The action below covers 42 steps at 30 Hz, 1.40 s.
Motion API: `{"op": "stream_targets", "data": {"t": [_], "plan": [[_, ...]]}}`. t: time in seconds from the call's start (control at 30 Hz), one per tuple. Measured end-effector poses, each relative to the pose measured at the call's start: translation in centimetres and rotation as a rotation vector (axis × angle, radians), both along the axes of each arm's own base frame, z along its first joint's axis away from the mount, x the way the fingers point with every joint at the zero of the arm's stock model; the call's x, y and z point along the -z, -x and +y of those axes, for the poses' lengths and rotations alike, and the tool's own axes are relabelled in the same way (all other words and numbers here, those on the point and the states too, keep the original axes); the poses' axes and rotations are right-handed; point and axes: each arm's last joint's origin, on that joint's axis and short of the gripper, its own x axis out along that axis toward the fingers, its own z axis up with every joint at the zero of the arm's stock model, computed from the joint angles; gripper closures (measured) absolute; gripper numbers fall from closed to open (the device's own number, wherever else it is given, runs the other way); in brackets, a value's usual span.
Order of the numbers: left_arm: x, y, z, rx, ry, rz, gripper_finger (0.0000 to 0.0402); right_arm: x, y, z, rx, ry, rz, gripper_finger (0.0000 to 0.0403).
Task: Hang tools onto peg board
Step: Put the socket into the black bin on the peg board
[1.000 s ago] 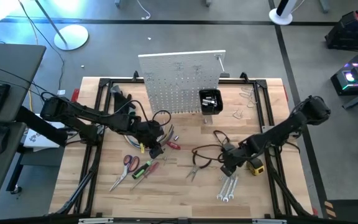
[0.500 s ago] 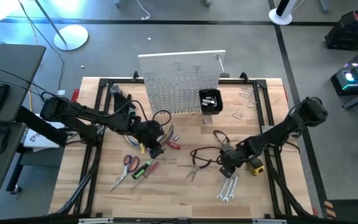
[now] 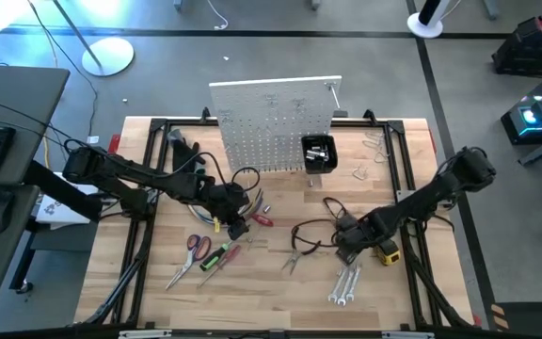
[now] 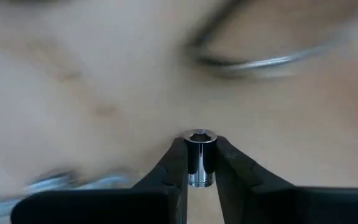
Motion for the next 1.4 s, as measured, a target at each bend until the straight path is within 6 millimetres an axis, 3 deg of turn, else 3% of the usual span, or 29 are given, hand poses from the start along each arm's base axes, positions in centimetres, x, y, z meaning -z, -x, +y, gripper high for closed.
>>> {"op": "stream_targets", "data": {"t": [0.2,0.4,0.53,0.67,0.83,1.03,1.2,1.4], "plan": [[0.0,0.0,0.1,0.010,-0.014,-0.004,0.0234,-5.9,-1.0,0.0,-0.087,0.127,-0.054,0.0362],[0.0,0.0,0.2,0.008,-0.018,-0.005,0.0234,-13.1,-3.2,-0.9,-0.125,0.287,-0.296,0.0362],[0.0,0.0,0.2,0.009,-0.018,-0.006,0.0234,-17.4,-4.4,-3.1,-0.066,0.479,-0.419,0.0362],[0.0,0.0,0.2,0.009,-0.018,-0.006,0.0234,-20.2,-5.3,-6.1,-0.042,0.636,-0.450,0.0362],[0.0,0.0,0.2,0.009,-0.018,-0.005,0.0234,-20.9,-6.2,-10.6,-0.007,0.717,-0.432,0.0362],[0.0,0.0,0.2,0.005,-0.014,-0.004,0.0234,-19.8,-7.2,-14.7,0.012,0.628,-0.498,0.0343],[0.0,0.0,0.2,-0.004,-0.008,-0.002,0.0234,-19.2,-7.0,-16.0,0.038,0.620,-0.481,0.0304],[0.0,0.0,0.2,-0.010,-0.004,0.000,0.0234,-19.5,-7.4,-16.0,0.036,0.569,-0.550,0.0283]]}}
